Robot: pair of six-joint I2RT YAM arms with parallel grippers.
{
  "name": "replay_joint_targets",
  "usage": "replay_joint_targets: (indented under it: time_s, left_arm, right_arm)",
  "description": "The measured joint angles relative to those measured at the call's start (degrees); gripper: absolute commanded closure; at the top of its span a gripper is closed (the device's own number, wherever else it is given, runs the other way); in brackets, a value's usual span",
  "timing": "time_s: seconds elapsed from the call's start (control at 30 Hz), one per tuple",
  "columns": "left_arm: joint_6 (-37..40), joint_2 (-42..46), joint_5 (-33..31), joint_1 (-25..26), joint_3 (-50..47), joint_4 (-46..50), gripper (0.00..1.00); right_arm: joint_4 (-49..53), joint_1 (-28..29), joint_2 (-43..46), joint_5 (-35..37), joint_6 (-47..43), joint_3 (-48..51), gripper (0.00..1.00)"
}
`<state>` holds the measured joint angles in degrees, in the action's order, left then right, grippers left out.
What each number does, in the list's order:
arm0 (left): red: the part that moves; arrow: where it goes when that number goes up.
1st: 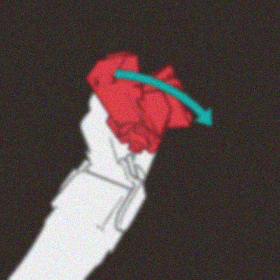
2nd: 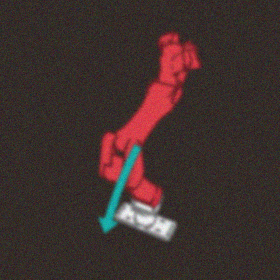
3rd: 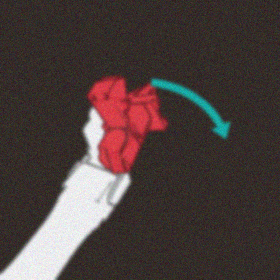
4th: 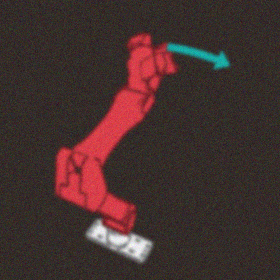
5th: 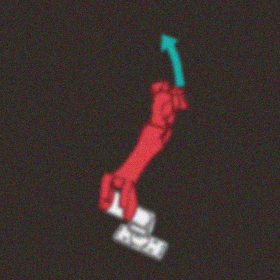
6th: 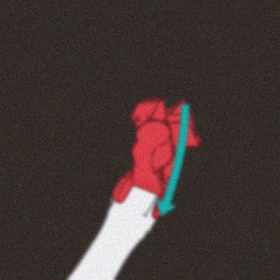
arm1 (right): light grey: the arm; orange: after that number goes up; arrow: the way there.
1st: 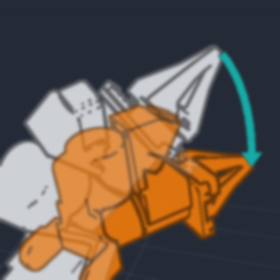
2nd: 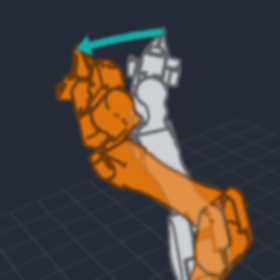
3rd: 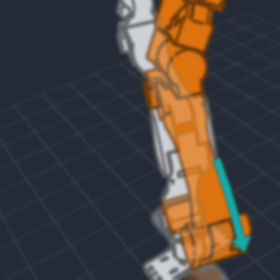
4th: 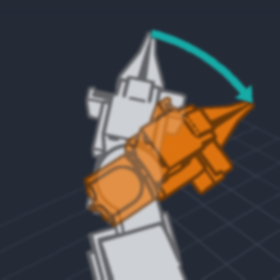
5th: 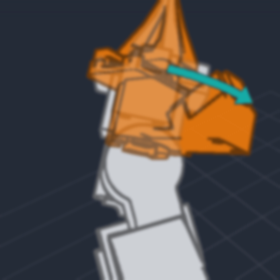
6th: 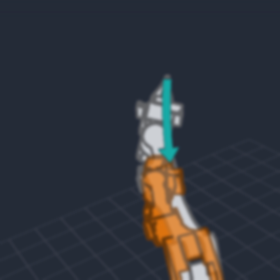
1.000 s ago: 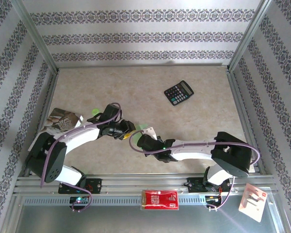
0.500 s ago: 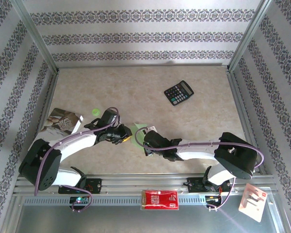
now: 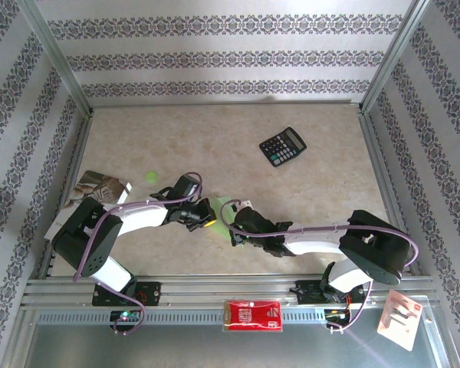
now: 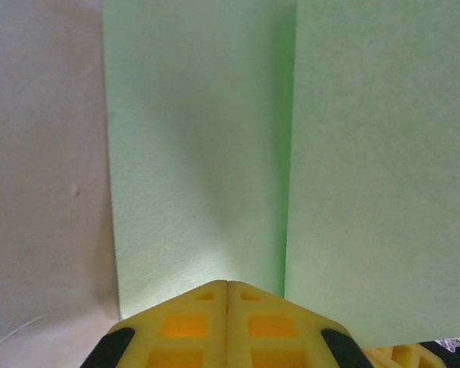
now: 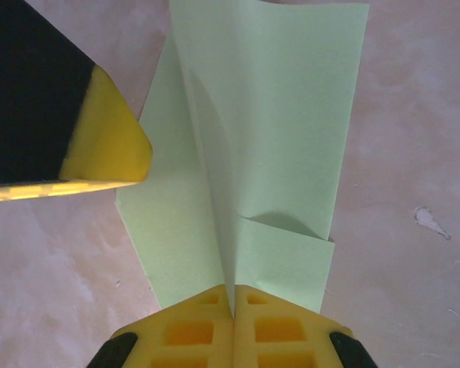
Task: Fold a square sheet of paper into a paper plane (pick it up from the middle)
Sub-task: Fourth fold the wing at the center of the table.
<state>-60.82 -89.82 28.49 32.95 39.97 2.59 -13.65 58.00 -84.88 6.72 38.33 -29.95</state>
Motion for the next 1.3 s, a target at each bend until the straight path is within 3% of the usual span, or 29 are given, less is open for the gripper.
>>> replay_joint_targets:
  time_s: [1.3]
  left_arm:
    - [6.3, -4.0, -0.1, 0.0, 0.0, -2.1, 0.99]
  right_arm:
    - [-13.1, -10.7, -0.8, -17.7, 8.9, 6.2, 1.0]
